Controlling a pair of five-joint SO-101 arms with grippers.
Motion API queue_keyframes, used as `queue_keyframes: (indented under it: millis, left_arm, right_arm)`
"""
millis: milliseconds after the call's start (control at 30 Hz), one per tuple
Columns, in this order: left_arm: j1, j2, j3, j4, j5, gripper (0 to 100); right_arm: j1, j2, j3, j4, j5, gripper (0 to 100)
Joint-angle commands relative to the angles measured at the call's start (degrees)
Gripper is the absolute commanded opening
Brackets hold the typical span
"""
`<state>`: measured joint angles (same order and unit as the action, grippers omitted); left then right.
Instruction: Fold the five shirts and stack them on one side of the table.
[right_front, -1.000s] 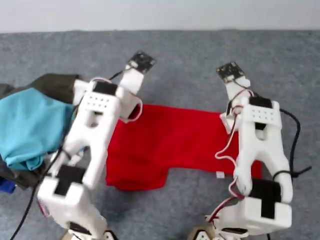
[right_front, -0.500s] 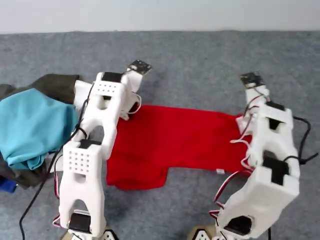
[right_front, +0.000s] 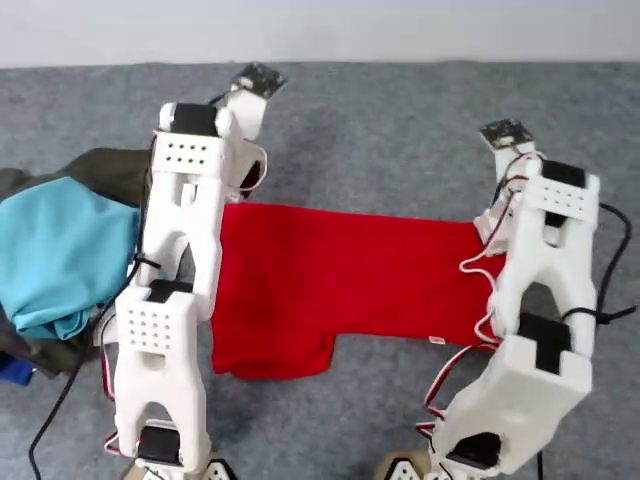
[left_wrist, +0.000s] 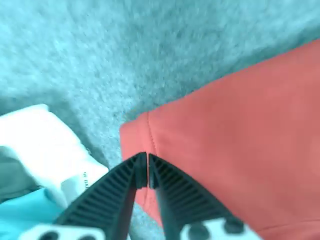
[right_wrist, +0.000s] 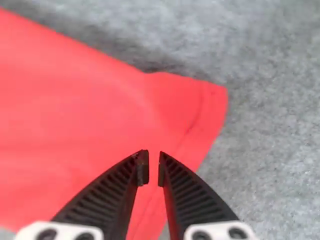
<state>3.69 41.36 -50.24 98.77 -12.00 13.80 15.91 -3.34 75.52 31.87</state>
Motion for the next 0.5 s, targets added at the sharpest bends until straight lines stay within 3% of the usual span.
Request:
queue_keyframes:
  millis: [0,267,467]
  left_arm:
    - [-0.62,-8.97,1.89,1.76,1.32,2]
    - [-15.56,-25.32,17.10,1.76,0.62,2]
    - [-29.71,-35.60,26.51,1.67,-7.03,2]
  right_arm:
    - [-3.38,-6.73,-3.25,5.67,-0.35,4.3]
    - [-15.08,-11.56,-3.16,20.62,0.53,4.5]
    - [-29.58,-13.14,-2.99,26.15,2.02,4.7]
